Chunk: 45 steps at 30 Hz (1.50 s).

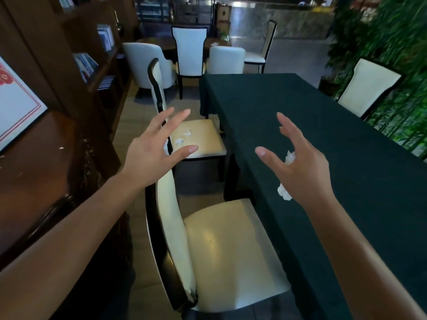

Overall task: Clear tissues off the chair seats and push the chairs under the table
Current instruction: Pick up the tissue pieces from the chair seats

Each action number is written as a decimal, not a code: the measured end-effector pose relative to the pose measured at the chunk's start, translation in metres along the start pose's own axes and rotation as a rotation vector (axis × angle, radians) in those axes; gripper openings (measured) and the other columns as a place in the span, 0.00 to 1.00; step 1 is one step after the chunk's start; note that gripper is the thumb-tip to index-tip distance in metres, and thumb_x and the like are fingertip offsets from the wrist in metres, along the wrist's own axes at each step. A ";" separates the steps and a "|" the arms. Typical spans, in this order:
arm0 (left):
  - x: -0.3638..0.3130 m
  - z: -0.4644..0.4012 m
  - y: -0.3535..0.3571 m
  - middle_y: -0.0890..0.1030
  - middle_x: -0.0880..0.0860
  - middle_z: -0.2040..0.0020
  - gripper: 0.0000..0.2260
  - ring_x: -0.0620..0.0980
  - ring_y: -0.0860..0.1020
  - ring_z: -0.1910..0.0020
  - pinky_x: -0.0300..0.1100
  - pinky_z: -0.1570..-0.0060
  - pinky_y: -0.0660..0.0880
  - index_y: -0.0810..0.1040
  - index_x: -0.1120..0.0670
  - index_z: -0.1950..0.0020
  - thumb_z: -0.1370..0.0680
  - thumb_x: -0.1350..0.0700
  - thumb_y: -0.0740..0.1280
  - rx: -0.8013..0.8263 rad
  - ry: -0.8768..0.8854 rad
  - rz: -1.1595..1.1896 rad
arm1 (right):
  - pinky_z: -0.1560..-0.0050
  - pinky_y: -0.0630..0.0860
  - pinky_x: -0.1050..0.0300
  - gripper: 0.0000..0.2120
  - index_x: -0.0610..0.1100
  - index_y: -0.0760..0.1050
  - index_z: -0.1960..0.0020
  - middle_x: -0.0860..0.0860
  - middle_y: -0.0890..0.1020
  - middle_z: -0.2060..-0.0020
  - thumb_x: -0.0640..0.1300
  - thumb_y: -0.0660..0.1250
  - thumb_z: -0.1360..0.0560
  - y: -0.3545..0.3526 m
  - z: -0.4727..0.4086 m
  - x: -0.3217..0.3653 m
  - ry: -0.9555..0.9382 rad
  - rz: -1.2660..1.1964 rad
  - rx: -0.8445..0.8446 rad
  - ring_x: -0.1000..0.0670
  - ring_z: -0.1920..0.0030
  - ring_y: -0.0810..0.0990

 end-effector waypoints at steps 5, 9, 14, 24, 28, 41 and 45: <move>0.001 -0.017 0.001 0.60 0.43 0.19 0.31 0.39 0.67 0.29 0.43 0.40 0.69 0.59 0.34 0.21 0.23 0.30 0.60 0.017 0.038 0.090 | 0.34 0.67 0.59 0.38 0.72 0.54 0.23 0.64 0.71 0.27 0.73 0.63 0.30 -0.004 0.007 -0.001 0.062 -0.002 -0.040 0.53 0.29 0.73; 0.011 -0.024 0.000 0.61 0.43 0.19 0.22 0.42 0.70 0.37 0.29 0.44 0.64 0.69 0.36 0.25 0.19 0.36 0.63 -0.011 0.103 0.199 | 0.30 0.69 0.55 0.37 0.72 0.56 0.24 0.65 0.73 0.29 0.73 0.64 0.29 -0.004 0.020 0.013 0.090 -0.013 -0.193 0.55 0.32 0.75; 0.045 -0.028 -0.003 0.61 0.42 0.19 0.23 0.44 0.70 0.39 0.22 0.51 0.58 0.69 0.37 0.25 0.20 0.36 0.63 0.102 0.139 0.234 | 0.33 0.74 0.47 0.35 0.71 0.57 0.23 0.63 0.76 0.31 0.71 0.65 0.28 0.014 0.043 0.039 0.142 0.006 -0.398 0.54 0.39 0.80; 0.021 -0.048 0.008 0.62 0.43 0.19 0.23 0.33 0.71 0.34 0.35 0.38 0.69 0.71 0.38 0.25 0.19 0.37 0.63 0.207 0.330 0.422 | 0.37 0.76 0.47 0.36 0.70 0.55 0.23 0.65 0.75 0.33 0.69 0.67 0.26 0.019 0.099 0.059 0.277 0.116 -0.571 0.55 0.46 0.82; 0.000 -0.052 0.022 0.61 0.42 0.20 0.24 0.40 0.81 0.45 0.43 0.40 0.75 0.70 0.36 0.25 0.21 0.34 0.61 0.221 0.363 0.449 | 0.38 0.76 0.51 0.37 0.69 0.55 0.22 0.69 0.74 0.37 0.68 0.67 0.27 0.002 0.105 0.052 0.312 0.139 -0.601 0.56 0.54 0.82; -0.088 -0.068 0.078 0.63 0.40 0.21 0.22 0.45 0.74 0.43 0.20 0.48 0.61 0.74 0.36 0.28 0.22 0.36 0.64 0.332 0.570 0.525 | 0.42 0.66 0.67 0.22 0.61 0.78 0.32 0.60 0.70 0.25 0.62 0.71 0.25 -0.033 0.162 0.017 0.501 0.340 -0.701 0.84 0.47 0.65; -0.102 -0.076 0.098 0.65 0.39 0.22 0.18 0.45 0.78 0.49 0.29 0.48 0.69 0.76 0.36 0.31 0.21 0.37 0.65 0.355 0.685 0.584 | 0.42 0.61 0.78 0.24 0.63 0.75 0.31 0.61 0.70 0.25 0.63 0.71 0.26 -0.032 0.172 0.021 0.589 0.384 -0.788 0.84 0.45 0.64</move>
Point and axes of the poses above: each hand's wrist, its own z-axis away from the middle knuckle, its own y-axis out of the palm, x = y × z, the point moved 6 cm from there along -z, towards the middle knuckle
